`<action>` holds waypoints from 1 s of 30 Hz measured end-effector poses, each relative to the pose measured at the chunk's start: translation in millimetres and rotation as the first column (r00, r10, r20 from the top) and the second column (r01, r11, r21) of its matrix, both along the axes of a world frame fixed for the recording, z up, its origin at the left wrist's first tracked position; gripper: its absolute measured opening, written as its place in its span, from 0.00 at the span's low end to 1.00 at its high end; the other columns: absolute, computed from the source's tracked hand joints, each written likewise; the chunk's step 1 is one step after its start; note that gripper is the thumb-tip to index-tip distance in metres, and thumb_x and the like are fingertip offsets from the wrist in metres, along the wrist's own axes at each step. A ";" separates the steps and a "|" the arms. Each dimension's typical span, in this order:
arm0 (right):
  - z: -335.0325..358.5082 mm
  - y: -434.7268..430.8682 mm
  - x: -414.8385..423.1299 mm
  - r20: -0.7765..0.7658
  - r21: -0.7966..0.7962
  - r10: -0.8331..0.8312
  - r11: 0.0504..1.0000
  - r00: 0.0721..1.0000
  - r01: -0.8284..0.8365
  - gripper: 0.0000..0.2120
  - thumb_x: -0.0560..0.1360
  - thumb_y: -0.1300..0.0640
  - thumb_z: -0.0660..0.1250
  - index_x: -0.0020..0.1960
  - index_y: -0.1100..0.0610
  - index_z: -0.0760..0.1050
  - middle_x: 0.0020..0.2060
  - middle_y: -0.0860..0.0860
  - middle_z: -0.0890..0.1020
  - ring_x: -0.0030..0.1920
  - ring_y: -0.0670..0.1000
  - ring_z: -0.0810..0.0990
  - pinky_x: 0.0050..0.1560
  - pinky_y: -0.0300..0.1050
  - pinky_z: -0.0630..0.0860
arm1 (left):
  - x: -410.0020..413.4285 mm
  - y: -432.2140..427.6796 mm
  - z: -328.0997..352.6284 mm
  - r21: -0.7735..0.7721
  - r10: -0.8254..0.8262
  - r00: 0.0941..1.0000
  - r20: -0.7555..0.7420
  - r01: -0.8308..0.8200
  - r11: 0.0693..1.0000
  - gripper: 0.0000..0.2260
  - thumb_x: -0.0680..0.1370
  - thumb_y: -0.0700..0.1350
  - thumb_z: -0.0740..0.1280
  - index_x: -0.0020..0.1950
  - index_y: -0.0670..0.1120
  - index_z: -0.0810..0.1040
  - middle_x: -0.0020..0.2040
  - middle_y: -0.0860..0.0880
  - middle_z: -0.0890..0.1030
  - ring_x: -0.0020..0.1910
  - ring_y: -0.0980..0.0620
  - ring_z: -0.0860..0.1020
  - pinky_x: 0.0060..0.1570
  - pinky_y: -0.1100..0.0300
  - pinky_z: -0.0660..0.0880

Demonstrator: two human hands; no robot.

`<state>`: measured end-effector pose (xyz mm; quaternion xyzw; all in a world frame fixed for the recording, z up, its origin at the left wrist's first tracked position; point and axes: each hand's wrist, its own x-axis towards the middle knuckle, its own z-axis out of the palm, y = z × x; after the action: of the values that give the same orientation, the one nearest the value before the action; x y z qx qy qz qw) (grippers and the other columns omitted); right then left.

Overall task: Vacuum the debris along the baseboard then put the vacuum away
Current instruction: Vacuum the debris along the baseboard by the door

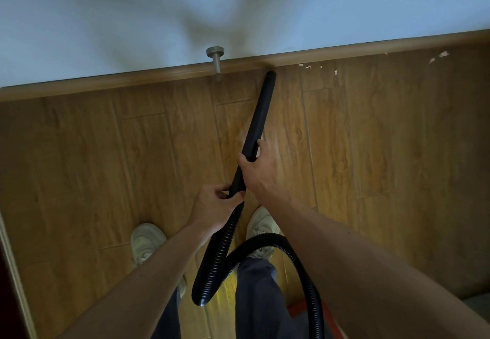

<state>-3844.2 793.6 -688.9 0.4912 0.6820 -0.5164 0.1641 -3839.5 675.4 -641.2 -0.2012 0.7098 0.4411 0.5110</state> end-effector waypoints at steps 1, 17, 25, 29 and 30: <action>0.3 3.7 -0.4 -0.008 0.007 0.006 1.000 1.000 -0.005 0.28 0.76 0.56 0.68 0.74 0.57 0.63 0.59 0.53 0.77 0.56 0.53 0.80 0.54 0.54 0.81 | -0.4 3.3 0.2 0.000 -0.001 1.000 -0.003 0.001 1.000 0.05 0.76 0.47 0.72 0.48 0.46 0.85 0.35 0.43 0.83 0.32 0.50 0.79 0.29 0.63 0.74; 5.6 84.7 5.6 -0.071 0.049 -0.016 0.999 0.997 0.019 0.19 0.78 0.60 0.66 0.67 0.59 0.68 0.46 0.46 0.72 0.49 0.48 0.77 0.38 0.30 0.73 | -3.7 77.5 -2.4 0.029 -0.040 0.998 -0.040 0.041 0.999 0.05 0.73 0.49 0.74 0.43 0.48 0.85 0.38 0.41 0.85 0.33 0.49 0.80 0.35 0.56 0.75; -0.7 105.2 17.1 -0.080 0.051 -0.062 0.997 0.995 0.066 0.11 0.77 0.61 0.66 0.58 0.57 0.69 0.39 0.42 0.71 0.39 0.45 0.75 0.41 0.38 0.78 | 1.4 99.0 -4.5 0.028 -0.106 0.991 -0.083 0.109 0.994 0.05 0.74 0.47 0.74 0.44 0.46 0.86 0.36 0.43 0.85 0.31 0.52 0.80 0.32 0.58 0.75; 0.0 111.5 20.1 -0.075 0.031 -0.115 0.993 0.990 0.118 0.10 0.76 0.60 0.67 0.56 0.56 0.70 0.42 0.49 0.76 0.45 0.54 0.81 0.46 0.53 0.82 | 3.5 109.2 -7.1 0.017 -0.155 0.983 -0.095 0.158 0.987 0.06 0.74 0.47 0.73 0.44 0.44 0.85 0.34 0.46 0.84 0.29 0.55 0.79 0.30 0.60 0.74; -0.7 114.0 21.0 -0.079 0.038 -0.129 0.990 0.988 0.133 0.10 0.75 0.61 0.67 0.55 0.57 0.71 0.43 0.51 0.77 0.45 0.55 0.81 0.46 0.54 0.82 | 3.9 112.2 -8.3 0.008 -0.168 0.981 -0.101 0.170 0.985 0.06 0.74 0.47 0.74 0.44 0.45 0.85 0.34 0.46 0.84 0.29 0.55 0.79 0.30 0.60 0.74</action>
<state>-3823.2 907.6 -689.7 0.5182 0.6649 -0.5298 0.0930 -3835.7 787.6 -649.5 -0.1137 0.7453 0.4116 0.5120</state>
